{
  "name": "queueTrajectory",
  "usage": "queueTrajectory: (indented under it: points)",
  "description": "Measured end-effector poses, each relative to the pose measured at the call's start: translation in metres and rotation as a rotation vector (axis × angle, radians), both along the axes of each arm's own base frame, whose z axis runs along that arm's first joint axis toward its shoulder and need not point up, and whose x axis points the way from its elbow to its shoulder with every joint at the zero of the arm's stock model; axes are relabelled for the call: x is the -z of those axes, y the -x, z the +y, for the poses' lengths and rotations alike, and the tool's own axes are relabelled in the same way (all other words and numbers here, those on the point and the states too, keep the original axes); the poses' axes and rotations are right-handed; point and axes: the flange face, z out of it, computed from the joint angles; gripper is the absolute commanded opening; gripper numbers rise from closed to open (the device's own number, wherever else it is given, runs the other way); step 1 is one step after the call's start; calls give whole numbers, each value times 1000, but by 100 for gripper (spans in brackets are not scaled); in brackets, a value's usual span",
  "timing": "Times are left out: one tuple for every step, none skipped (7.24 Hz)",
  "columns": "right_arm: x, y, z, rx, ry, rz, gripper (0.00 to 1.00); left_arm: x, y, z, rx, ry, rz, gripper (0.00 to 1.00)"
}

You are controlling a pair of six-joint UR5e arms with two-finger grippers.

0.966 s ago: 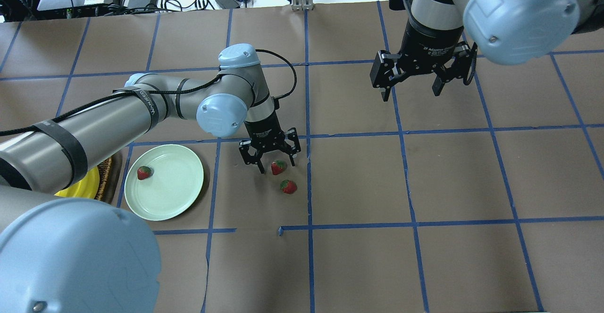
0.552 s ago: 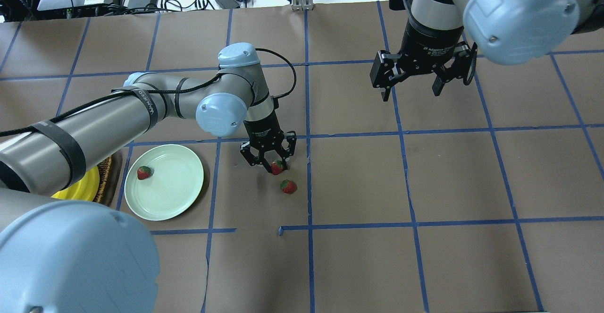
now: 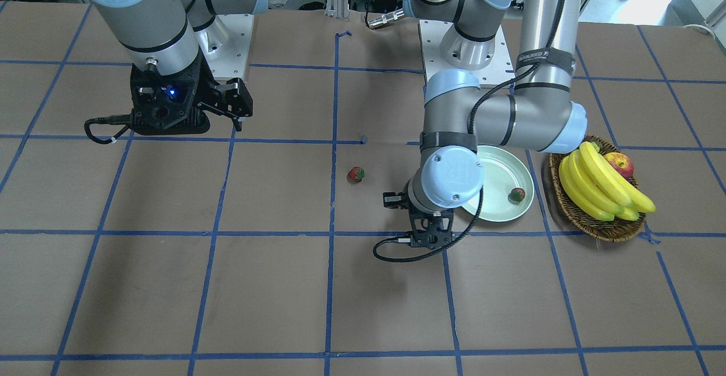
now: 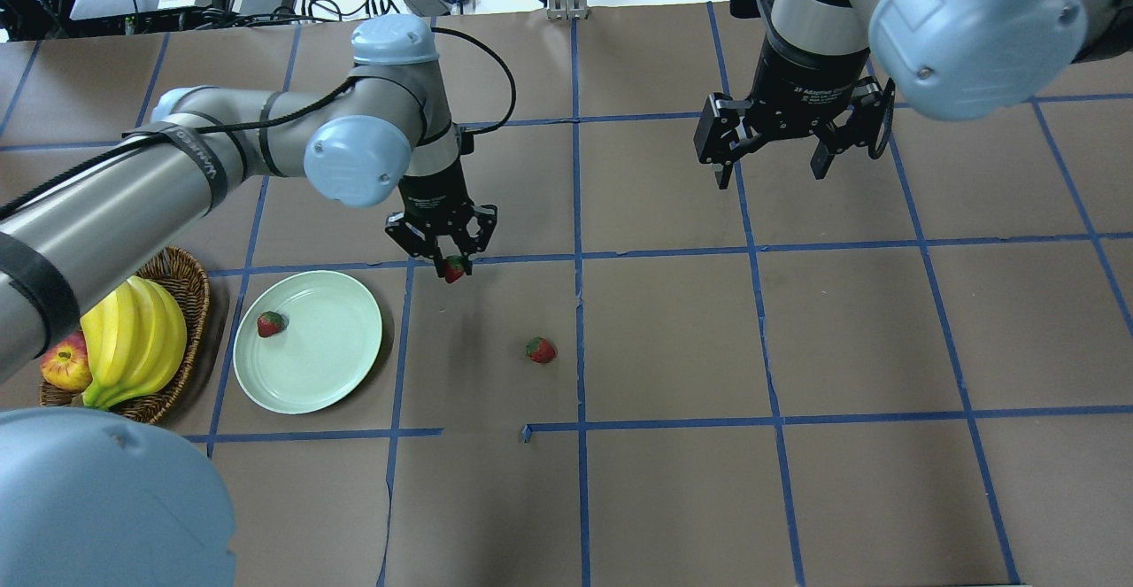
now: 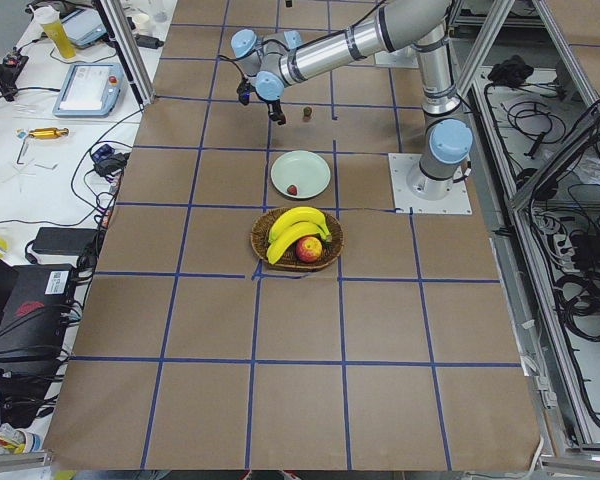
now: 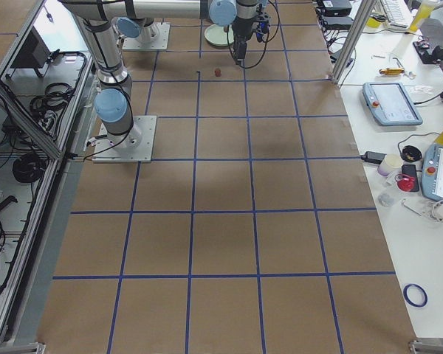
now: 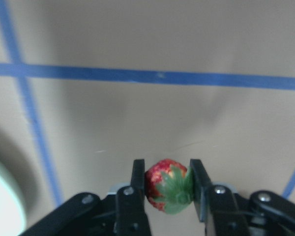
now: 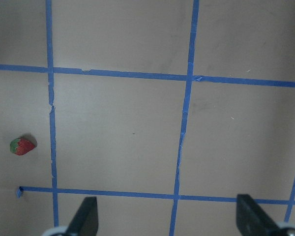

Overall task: Collect all strawberries into plate
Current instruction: 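Carry the strawberry over the green plate with the left gripper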

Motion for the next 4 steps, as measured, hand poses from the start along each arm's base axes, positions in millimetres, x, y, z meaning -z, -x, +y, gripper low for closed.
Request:
queueTrajectory:
  points:
    - [0,0,0,0,0,0,100,-9,-42,-4,66,-25,-33,0]
    - [0,0,0,0,-1,-1,100,-12,-82,-5,140,-58,-62,0]
    - [1,-1,0,1,-3,-10,100,-8,-113,-2,193,-95,-72,0]
    - [2,-3,0,5,-6,-26,100,3,-140,5,220,-134,-62,0]
